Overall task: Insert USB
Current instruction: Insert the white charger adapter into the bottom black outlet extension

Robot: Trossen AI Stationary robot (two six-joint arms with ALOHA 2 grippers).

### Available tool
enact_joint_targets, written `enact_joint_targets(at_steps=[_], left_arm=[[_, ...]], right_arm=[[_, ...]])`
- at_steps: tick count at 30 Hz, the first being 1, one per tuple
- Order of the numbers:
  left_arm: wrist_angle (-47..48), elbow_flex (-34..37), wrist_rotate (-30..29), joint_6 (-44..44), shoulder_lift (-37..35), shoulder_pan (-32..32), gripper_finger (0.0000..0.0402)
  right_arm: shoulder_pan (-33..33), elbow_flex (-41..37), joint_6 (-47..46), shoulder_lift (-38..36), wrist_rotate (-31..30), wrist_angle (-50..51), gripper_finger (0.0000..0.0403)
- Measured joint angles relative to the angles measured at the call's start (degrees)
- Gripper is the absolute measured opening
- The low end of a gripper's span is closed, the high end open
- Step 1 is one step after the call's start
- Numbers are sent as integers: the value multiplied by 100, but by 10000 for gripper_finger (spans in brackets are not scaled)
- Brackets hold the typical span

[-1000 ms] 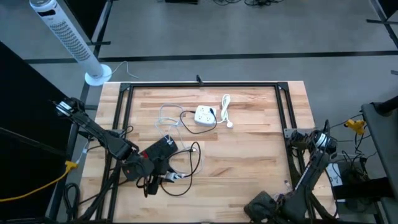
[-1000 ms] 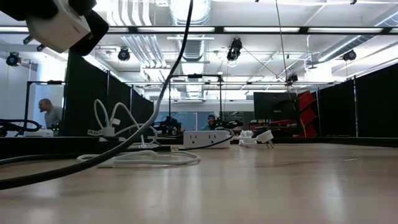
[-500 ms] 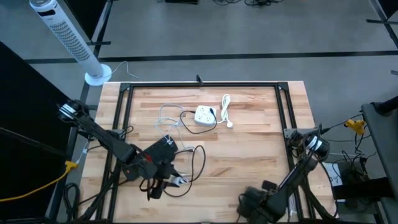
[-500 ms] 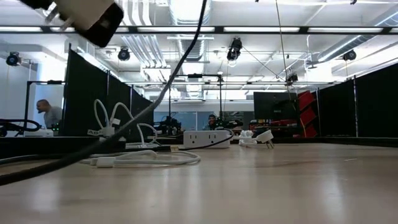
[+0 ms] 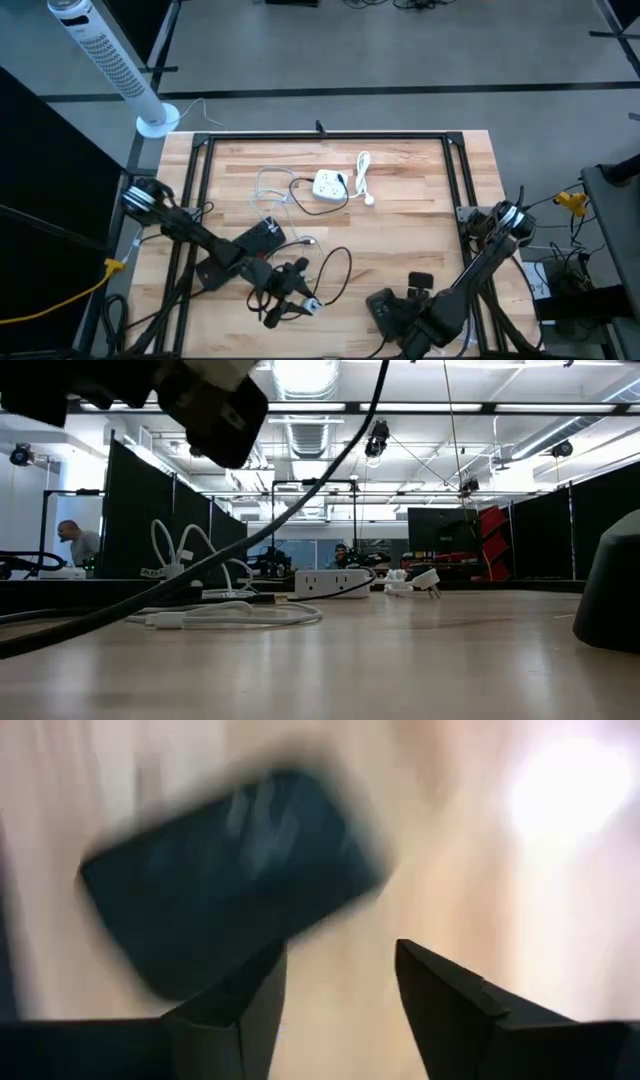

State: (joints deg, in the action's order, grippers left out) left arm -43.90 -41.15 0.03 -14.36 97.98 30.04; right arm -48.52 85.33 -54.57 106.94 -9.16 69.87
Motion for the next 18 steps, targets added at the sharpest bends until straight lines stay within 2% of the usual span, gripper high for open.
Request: enact_joint_targets(at_steps=[5,7,11,14,18], left_arm=[[-1095,-2,634,138,492,-43,144],[-1233,-7,632,20,588,-77,144],[-1529,-7,604,-13,702,-108,144],[-1702,-26,715,28,771,-157,144],[-1644,-157,848,-14,856,-198,144]], right_arm=[[-92,173,1815,-81,-2632,-568,198],[-110,178,2879,-83,-3272,-1170,210],[8,171,4730,-72,-3480,-2686,227],[237,170,5564,-72,-3311,-3629,231],[490,161,6509,-70,-2949,-4213,228]])
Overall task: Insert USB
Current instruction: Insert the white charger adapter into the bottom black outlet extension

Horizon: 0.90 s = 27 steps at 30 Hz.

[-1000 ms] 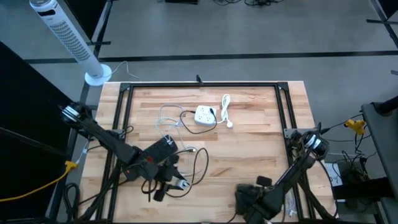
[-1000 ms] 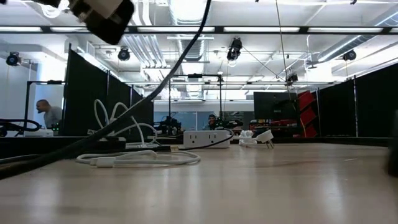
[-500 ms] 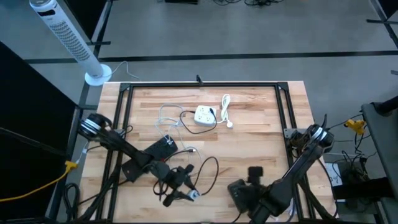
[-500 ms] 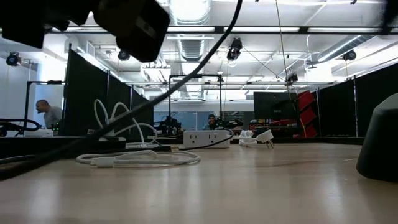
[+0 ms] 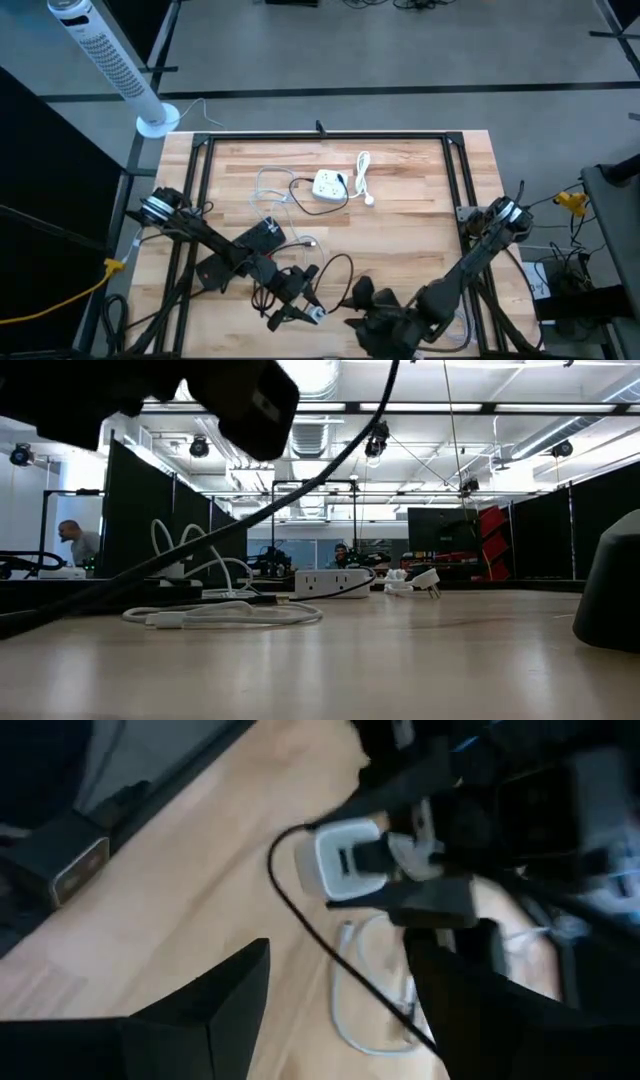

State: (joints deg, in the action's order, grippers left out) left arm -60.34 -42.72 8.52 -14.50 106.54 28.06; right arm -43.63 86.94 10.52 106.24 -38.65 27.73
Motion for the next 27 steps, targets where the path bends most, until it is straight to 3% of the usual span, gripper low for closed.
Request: enact_joint_targets(at_steps=[5,15,27], left_arm=[[418,-363,134,4,168,19,144],[707,-761,283,28,442,19,144],[630,-880,90,-83,455,15,144]], right_arm=[[384,0,265,141,875,-297,230],[474,-7,1118,403,1659,-1040,251],[567,-9,1507,645,1788,-1344,226]])
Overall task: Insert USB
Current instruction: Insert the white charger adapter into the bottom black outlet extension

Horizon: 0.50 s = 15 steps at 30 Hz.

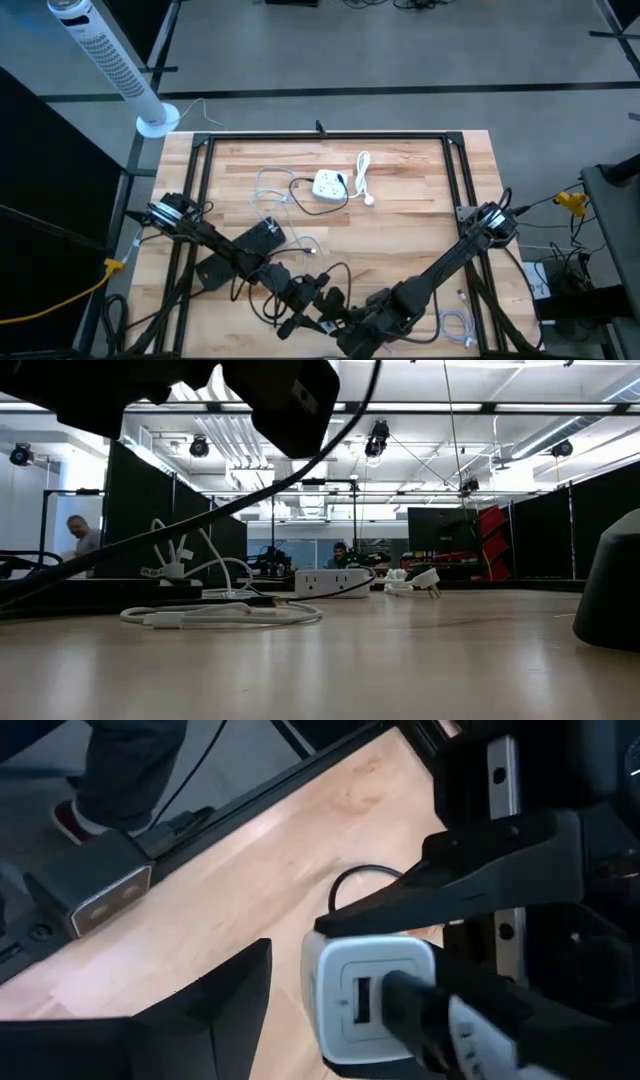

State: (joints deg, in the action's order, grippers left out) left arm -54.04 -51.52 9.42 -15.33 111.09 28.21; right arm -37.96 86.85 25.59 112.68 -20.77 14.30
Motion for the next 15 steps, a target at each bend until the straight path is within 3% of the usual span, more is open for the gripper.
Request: enact_joint_targets(at_steps=[9,15], left_arm=[[256,-31,10,-179,0,2,144],[268,-29,19,-188,0,13,144]], right_arm=[[112,4,272,59,201,5,194],[160,4,266,109,205,-7,144]])
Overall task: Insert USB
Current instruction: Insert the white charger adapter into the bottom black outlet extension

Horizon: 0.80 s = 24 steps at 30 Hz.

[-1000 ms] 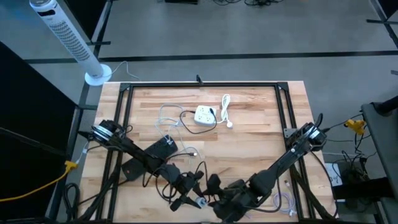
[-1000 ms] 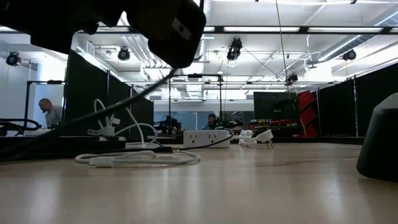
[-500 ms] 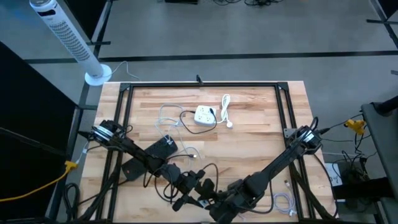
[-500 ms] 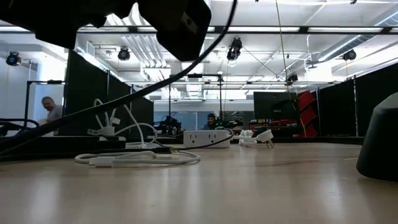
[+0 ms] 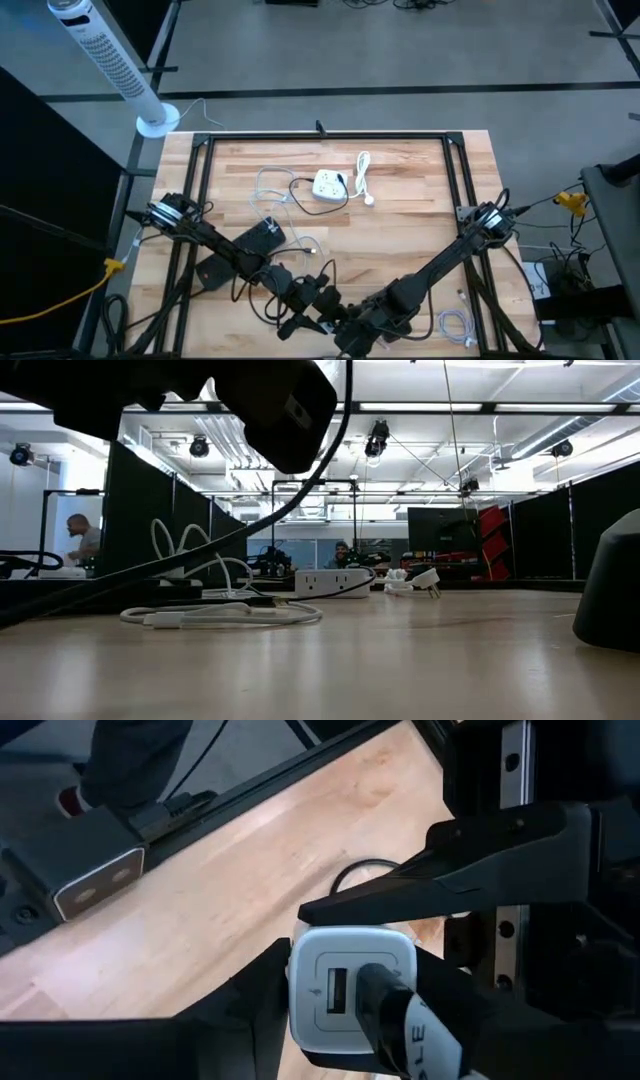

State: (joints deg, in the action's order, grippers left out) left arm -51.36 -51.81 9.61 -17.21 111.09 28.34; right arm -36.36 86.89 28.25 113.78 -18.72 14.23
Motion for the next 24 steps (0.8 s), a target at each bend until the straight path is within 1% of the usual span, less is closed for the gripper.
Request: enact_joint_targets(at_steps=[7,13,14,16,20,22,24], left_arm=[[22,7,20,-56,0,0,144],[166,-17,-27,-285,-17,-8,145],[190,-26,-37,-306,-18,-11,151],[335,-10,-81,-302,-22,-10,179],[667,11,27,-313,-25,15,235],[811,9,17,-311,-39,11,250],[1014,9,-31,-303,-39,-11,258]], right_arm=[[24,0,-323,-18,72,19,145],[-72,0,-808,-131,52,212,145],[-96,0,-977,-151,32,285,145],[-145,0,-1537,-240,40,534,145],[-287,0,-2767,-447,181,1204,145],[-352,0,-3460,-574,175,1607,145],[-405,0,-4214,-717,207,1978,145]])
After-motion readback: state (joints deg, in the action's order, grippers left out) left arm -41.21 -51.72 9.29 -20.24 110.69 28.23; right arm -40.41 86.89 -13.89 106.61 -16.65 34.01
